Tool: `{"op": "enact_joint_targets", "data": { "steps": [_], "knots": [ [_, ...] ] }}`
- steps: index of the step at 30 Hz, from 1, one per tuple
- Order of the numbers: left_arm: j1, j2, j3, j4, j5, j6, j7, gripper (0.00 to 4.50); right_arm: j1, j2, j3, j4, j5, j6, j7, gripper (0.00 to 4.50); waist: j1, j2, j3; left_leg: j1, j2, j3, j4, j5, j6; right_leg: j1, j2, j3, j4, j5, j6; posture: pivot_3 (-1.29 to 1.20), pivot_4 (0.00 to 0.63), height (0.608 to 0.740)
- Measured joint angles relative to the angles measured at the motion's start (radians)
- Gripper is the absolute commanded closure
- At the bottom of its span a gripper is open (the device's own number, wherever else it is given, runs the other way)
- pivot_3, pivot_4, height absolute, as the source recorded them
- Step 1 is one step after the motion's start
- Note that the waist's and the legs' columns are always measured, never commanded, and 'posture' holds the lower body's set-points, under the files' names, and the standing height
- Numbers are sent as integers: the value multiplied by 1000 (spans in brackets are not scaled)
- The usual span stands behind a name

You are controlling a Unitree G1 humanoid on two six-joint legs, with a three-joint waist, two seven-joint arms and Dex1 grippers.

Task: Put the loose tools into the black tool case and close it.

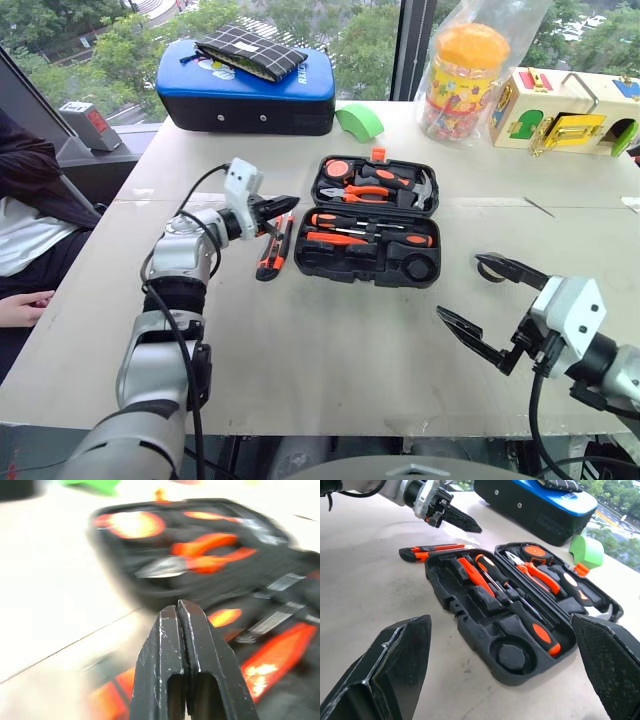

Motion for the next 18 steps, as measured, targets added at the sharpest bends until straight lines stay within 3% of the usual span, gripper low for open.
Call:
{"op": "enact_joint_targets", "data": {
  "steps": [1, 5, 9, 12, 18],
  "knots": [
    [20, 0, 4, -28, -5, 23, 16, 3712, -3, 0, 2, 3, 0, 0, 1, 0, 1, 0, 0, 0, 0, 0, 0, 0, 0, 0, 0, 0, 0, 0, 0, 0, 150, 740],
    [220, -38, 14, -368, -7, 206, 175, 1933, -60, -5, 37, 37, 11, 0, 27, 0, 6, 0, 0, -1, 0, 0, 0, 1, -1, 0, -2, 3, -1, 0, 0, 0, 150, 740],
    [315, -91, 8, -609, -7, 363, 311, 127, -104, -21, 45, 76, 17, -2, 66, 0, 22, 0, 0, -1, 0, 0, 0, 0, -1, 0, -2, 4, -1, 0, 0, 0, 150, 740],
    [338, -117, 2, -733, -5, 448, 394, 127, -136, -25, 61, 114, 17, -9, 94, 0, 28, 0, 0, 0, 0, 0, 0, 1, -1, 0, -2, 3, 0, 0, 0, 0, 150, 740],
    [393, -117, -59, -780, 48, 493, 501, 127, -186, -27, 75, 156, 17, -20, 131, 0, 26, 0, 0, 1, 0, 2, -1, 1, -2, 0, -2, 3, -1, 0, 0, 0, 150, 740]
  ]
}}
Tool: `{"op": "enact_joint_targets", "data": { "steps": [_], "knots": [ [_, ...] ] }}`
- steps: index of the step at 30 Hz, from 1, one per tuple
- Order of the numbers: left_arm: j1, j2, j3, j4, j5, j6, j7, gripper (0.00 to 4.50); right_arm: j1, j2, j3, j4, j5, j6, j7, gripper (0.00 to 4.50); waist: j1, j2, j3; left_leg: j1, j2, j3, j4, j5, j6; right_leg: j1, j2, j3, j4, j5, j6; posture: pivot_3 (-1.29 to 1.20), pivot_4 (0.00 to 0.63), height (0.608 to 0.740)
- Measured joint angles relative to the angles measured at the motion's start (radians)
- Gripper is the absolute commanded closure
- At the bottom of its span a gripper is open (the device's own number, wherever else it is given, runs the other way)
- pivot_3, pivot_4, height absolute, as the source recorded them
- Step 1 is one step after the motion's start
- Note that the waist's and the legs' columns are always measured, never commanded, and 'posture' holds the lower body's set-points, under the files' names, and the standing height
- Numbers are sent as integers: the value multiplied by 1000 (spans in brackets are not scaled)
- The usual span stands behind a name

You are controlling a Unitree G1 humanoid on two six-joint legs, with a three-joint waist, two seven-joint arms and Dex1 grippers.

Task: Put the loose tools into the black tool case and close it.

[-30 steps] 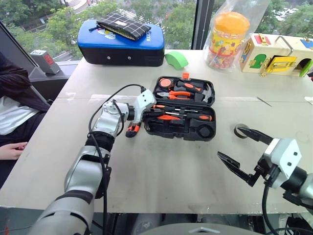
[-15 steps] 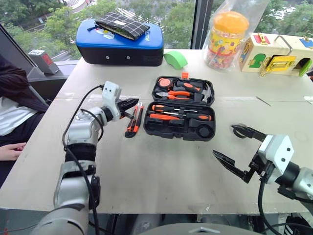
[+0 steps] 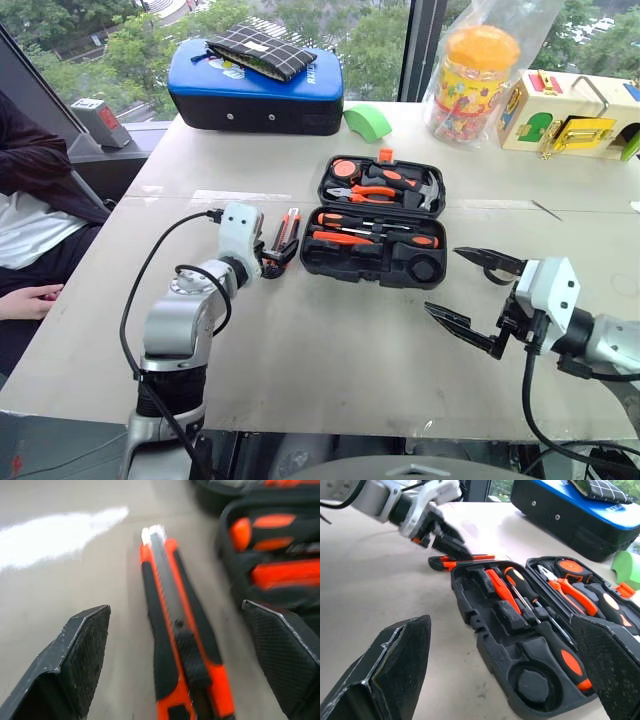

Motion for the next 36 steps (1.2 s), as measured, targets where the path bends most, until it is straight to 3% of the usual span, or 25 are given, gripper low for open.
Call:
{"op": "enact_joint_targets", "data": {
  "steps": [3, 4, 6, 10, 16, 21, 23, 30, 36],
  "knots": [
    [26, 1, -28, 1, 18, -3, 18, 127, -15, -2, 3, 16, 0, -2, 11, 0, 2, 0, 0, 0, 0, 0, 0, 0, 0, 0, 0, 0, 0, 0, 0, 0, 150, 740],
    [28, 2, -36, 1, 24, -11, 21, 354, -15, -4, 3, 19, -1, -3, 16, 0, 3, 0, 0, 0, 0, -1, 0, 0, 0, 0, -1, 0, -1, 0, 0, 0, 150, 740],
    [32, 5, -41, 6, 29, -24, 22, 891, -15, -5, 4, 20, -1, -4, 21, 0, 2, 0, 0, 0, 0, 0, 0, 0, 0, 0, -1, 1, 0, 0, 0, 0, 150, 740],
    [31, 13, -41, 23, 21, -65, 2, 2611, -14, -5, 4, 20, -1, -8, 22, 0, 2, 0, 0, -1, 0, 0, 0, 0, 0, 0, -2, 0, -1, 0, 0, 0, 150, 740],
    [-50, 100, 7, 31, -57, -177, -144, 2611, 3, -4, 3, 20, -2, -14, 20, 0, 2, 0, 0, -2, 0, -2, -1, 1, -1, 0, -6, -2, -3, 0, 0, 0, 150, 740],
    [-237, 224, -112, 97, -127, -383, -532, 2611, 28, -2, -5, 18, -2, -21, 17, 0, 2, 1, 0, -3, -4, 0, -1, 2, -4, 1, -6, -4, -7, 0, 0, 0, 150, 740],
    [-310, 252, -212, 216, -116, -523, -727, 2611, 50, -2, -22, 15, -1, -22, 16, 0, -1, 2, 0, -3, -4, 2, -2, 2, -4, 1, -6, -3, -8, 0, 0, 0, 150, 740],
    [-557, 225, -429, 808, 67, -1027, -1085, 2611, 154, -16, -129, -33, 23, -16, 19, 0, -1, 3, 1, -4, -4, 0, -2, 0, 1, 0, -1, -5, -9, 0, 0, 0, 150, 740],
    [-641, 178, -457, 1074, 129, -1283, -1194, 2611, 279, -16, -247, -71, 41, -14, 26, 0, -2, 2, 1, -4, -3, 1, 0, -2, 4, 1, 0, -4, -8, 0, 0, 0, 150, 740]
  ]
}}
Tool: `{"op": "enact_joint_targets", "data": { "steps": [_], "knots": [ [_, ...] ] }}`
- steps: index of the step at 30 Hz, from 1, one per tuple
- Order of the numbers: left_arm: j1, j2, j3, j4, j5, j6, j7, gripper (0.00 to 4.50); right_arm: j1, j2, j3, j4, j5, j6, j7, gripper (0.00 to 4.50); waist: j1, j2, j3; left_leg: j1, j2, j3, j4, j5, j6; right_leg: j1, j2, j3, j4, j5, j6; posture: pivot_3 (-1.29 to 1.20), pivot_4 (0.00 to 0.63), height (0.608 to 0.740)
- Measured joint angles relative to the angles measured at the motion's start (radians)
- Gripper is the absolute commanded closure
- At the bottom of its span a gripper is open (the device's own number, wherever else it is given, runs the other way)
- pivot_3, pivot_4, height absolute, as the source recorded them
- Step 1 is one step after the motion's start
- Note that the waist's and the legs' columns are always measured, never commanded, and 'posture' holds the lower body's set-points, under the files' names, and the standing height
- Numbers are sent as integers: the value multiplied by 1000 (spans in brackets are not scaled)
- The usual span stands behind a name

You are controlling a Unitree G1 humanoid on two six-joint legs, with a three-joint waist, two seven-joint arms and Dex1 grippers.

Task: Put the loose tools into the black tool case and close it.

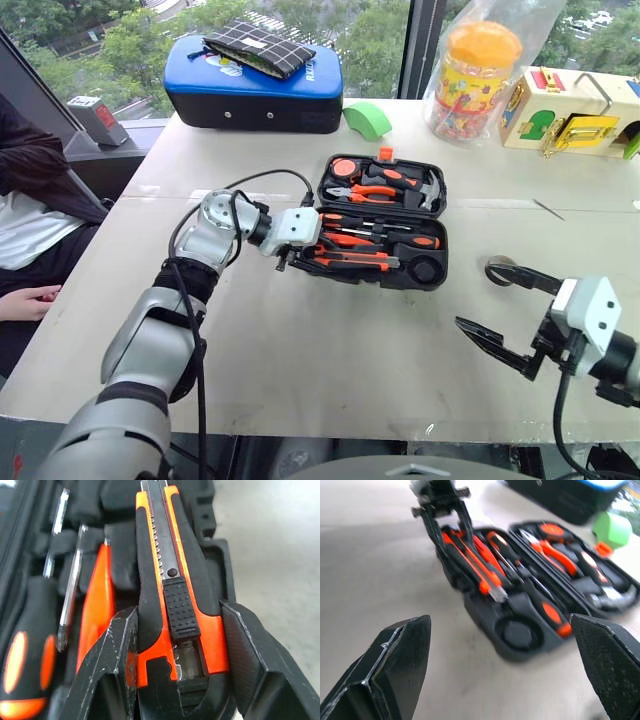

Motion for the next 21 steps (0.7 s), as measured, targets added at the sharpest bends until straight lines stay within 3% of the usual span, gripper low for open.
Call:
{"op": "enact_joint_targets", "data": {
  "steps": [10, 21],
  "knots": [
    [-66, -77, 1, 128, 57, -109, -9, 2611, 48, 2, -70, -14, 12, -7, 13, 0, 0, -1, 0, 1, 0, 0, 1, 0, 0, 0, 1, 0, 2, 0, 0, 0, 150, 740],
    [-75, -81, 5, 156, 93, -97, 8, 2611, 40, 7, -57, -24, 10, -7, 3, 0, -9, -1, -1, 1, 0, 0, 2, 0, 0, 1, 2, 0, 3, 0, 0, 0, 150, 740]
  ]
}}
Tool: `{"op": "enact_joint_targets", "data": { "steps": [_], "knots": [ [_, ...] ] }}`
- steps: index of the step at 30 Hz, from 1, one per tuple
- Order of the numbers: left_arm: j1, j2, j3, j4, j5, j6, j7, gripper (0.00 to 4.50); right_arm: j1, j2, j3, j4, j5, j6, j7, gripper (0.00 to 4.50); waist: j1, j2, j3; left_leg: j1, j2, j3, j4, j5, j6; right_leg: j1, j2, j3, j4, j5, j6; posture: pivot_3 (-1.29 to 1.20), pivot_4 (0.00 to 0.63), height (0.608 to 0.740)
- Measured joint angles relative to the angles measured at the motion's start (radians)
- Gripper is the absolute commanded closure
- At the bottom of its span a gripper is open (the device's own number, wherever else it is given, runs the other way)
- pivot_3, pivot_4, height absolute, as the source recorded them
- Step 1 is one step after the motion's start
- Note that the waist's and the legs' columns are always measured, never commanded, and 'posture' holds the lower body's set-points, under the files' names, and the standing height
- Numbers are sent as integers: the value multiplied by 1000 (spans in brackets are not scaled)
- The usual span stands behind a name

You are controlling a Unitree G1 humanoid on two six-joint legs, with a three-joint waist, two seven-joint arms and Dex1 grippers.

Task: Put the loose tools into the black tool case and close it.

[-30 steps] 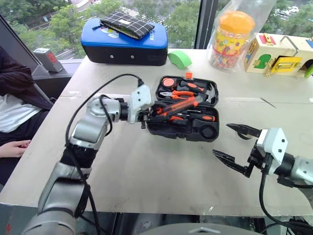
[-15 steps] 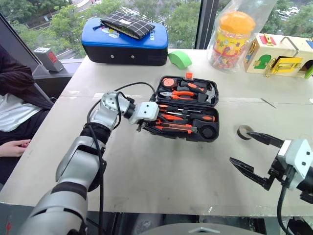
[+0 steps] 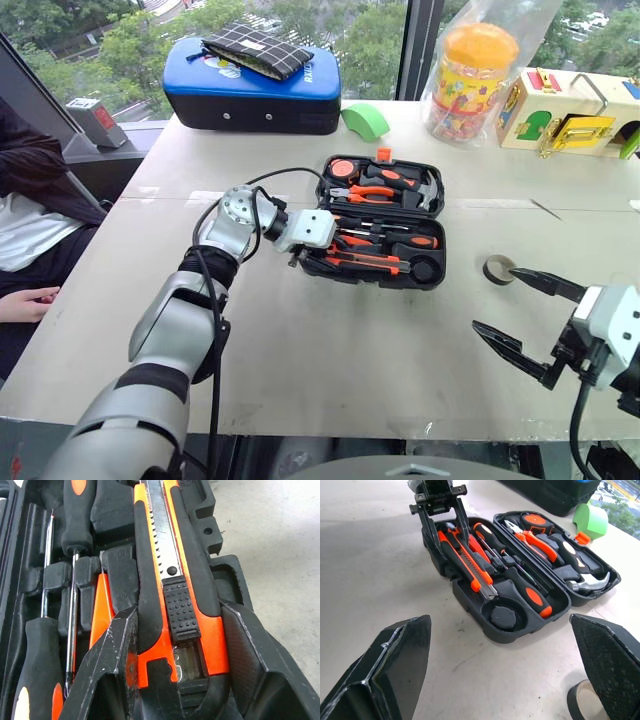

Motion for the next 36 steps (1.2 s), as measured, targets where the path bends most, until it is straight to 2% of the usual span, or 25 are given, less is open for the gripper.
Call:
{"op": "enact_joint_targets", "data": {
  "steps": [7, 22, 23, 27, 29, 32, 35, 36],
  "knots": [
    [-5, -1, 9, 23, 11, 20, 5, 2611, -28, -2, 27, 4, -8, 0, 1, 0, -8, 0, 0, 0, 0, 0, 0, 0, 0, 0, 0, 0, 0, 0, 0, 0, 150, 740],
    [-52, 6, 16, 136, 29, -73, -32, 2611, -49, -4, 28, 15, -14, -1, 10, 0, -16, 0, 0, 1, 0, 0, 0, 0, 0, 0, 0, 0, 1, 0, 0, 0, 150, 740],
    [-57, 6, 18, 143, 30, -73, -35, 1717, -52, -4, 29, 17, -15, -1, 10, 0, -17, 0, 0, 1, 0, 0, 0, 0, 0, 0, 1, 0, 1, 0, 0, 0, 150, 740],
    [-78, 10, 34, 153, 26, -68, -58, 144, -62, -5, 30, 25, -16, -1, 10, 0, -18, 0, 0, 1, 0, 0, 0, 0, 0, 0, 1, 0, 1, 0, 0, 0, 150, 740],
    [-78, 13, 38, 155, -24, -2, -72, 144, -68, -6, 34, 31, -17, -1, 11, 0, -19, 0, 0, 0, 0, 0, 0, 0, 0, -1, 1, 0, 2, 0, 0, 0, 150, 740],
    [-76, 24, 34, 133, -162, 207, -93, 144, -72, -6, 39, 41, -22, -3, 12, 0, -19, -1, 0, 0, 1, -1, 0, 0, 0, -1, 1, 0, 3, 0, 0, 0, 150, 740],
    [-71, 37, 74, 75, -239, 372, -94, 955, -90, -5, 69, 54, -35, -6, 12, 0, -18, -1, 0, 0, 1, -1, 1, 0, 0, -1, 1, 0, 4, 0, 0, 0, 150, 740],
    [-55, 34, 95, 26, -250, 414, -94, 1416, -100, -5, 77, 55, -37, -8, 11, 0, -16, -1, 0, 0, 2, -1, 1, 0, 0, -1, 0, 0, 4, 0, 0, 0, 150, 740]
  ]
}}
